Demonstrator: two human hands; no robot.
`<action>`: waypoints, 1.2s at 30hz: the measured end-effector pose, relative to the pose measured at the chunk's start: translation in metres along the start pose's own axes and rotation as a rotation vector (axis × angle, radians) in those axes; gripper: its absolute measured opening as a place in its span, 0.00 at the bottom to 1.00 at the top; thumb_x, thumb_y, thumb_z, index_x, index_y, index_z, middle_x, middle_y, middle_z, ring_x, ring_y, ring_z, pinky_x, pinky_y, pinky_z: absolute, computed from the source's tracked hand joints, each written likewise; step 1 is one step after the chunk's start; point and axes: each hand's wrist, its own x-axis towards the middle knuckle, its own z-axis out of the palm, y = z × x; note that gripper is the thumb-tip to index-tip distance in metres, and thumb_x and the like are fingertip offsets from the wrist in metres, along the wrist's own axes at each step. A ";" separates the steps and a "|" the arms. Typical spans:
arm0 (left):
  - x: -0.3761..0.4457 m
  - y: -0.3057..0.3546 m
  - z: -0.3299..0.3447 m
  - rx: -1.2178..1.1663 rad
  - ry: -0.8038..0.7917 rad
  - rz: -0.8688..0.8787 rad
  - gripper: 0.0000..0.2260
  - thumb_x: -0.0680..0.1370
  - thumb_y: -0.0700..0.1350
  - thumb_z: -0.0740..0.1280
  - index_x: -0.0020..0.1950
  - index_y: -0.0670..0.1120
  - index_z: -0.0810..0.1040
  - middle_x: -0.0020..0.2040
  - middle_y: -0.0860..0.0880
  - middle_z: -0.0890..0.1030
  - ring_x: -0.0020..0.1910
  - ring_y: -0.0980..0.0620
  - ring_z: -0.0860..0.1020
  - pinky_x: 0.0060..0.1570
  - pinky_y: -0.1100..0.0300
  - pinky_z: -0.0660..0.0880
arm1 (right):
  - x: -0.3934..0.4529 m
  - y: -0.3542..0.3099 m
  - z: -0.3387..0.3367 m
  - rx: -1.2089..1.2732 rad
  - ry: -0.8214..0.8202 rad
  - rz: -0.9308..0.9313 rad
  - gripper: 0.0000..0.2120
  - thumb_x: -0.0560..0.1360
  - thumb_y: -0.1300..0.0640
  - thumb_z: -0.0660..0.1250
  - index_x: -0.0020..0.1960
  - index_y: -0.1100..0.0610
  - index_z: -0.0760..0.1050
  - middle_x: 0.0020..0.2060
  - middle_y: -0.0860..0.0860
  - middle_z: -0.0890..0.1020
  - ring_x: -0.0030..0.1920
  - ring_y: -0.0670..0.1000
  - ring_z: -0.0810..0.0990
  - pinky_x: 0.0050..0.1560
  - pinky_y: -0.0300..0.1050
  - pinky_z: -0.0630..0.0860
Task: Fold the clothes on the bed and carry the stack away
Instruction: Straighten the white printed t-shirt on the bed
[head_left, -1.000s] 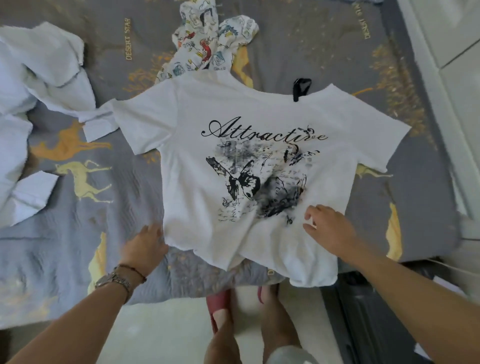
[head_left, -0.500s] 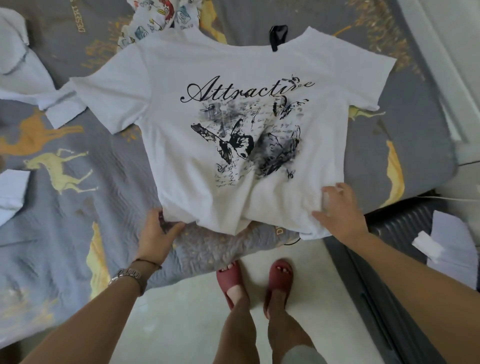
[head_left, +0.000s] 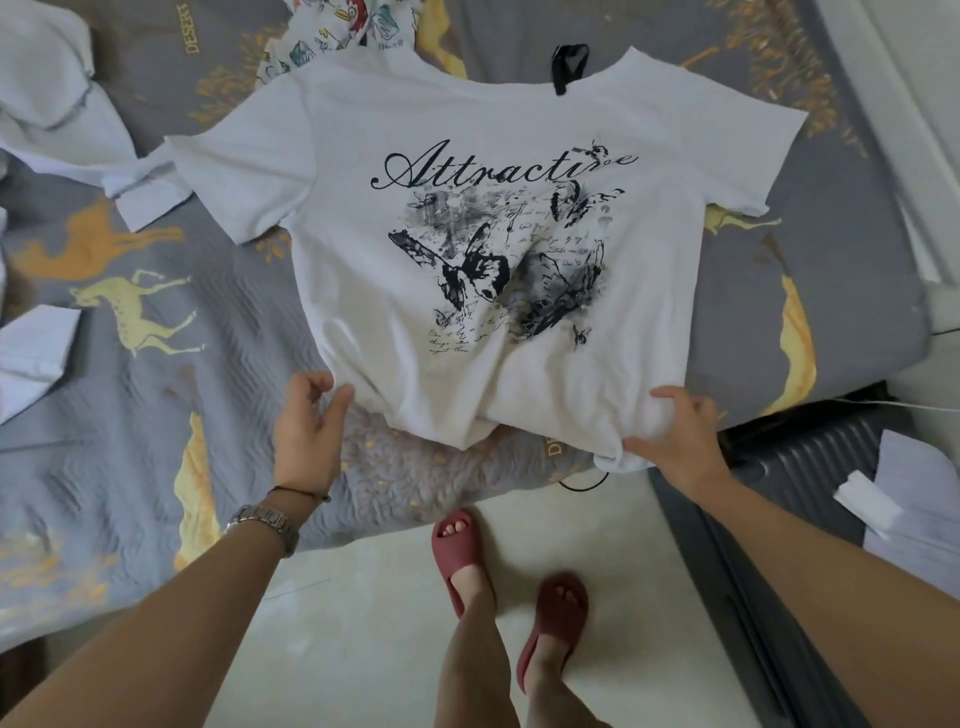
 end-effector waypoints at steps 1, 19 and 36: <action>0.001 0.001 -0.002 0.019 0.008 0.031 0.06 0.77 0.43 0.65 0.50 0.45 0.69 0.48 0.48 0.74 0.43 0.63 0.72 0.37 0.74 0.66 | -0.001 0.000 -0.001 0.031 -0.012 0.000 0.33 0.63 0.61 0.77 0.64 0.55 0.66 0.59 0.56 0.62 0.56 0.52 0.64 0.52 0.41 0.66; 0.001 0.038 -0.019 0.066 0.167 0.027 0.07 0.80 0.46 0.58 0.54 0.43 0.68 0.34 0.52 0.71 0.31 0.50 0.71 0.29 0.59 0.64 | -0.026 0.000 -0.066 0.126 0.004 -0.272 0.14 0.72 0.62 0.69 0.53 0.49 0.69 0.47 0.53 0.77 0.46 0.53 0.75 0.44 0.46 0.73; -0.032 0.003 -0.017 0.076 -0.115 -0.239 0.30 0.73 0.47 0.70 0.71 0.48 0.59 0.45 0.42 0.75 0.44 0.42 0.76 0.48 0.47 0.74 | -0.027 0.028 -0.060 0.118 0.096 -0.211 0.21 0.71 0.71 0.64 0.61 0.58 0.72 0.60 0.56 0.75 0.59 0.56 0.72 0.62 0.53 0.70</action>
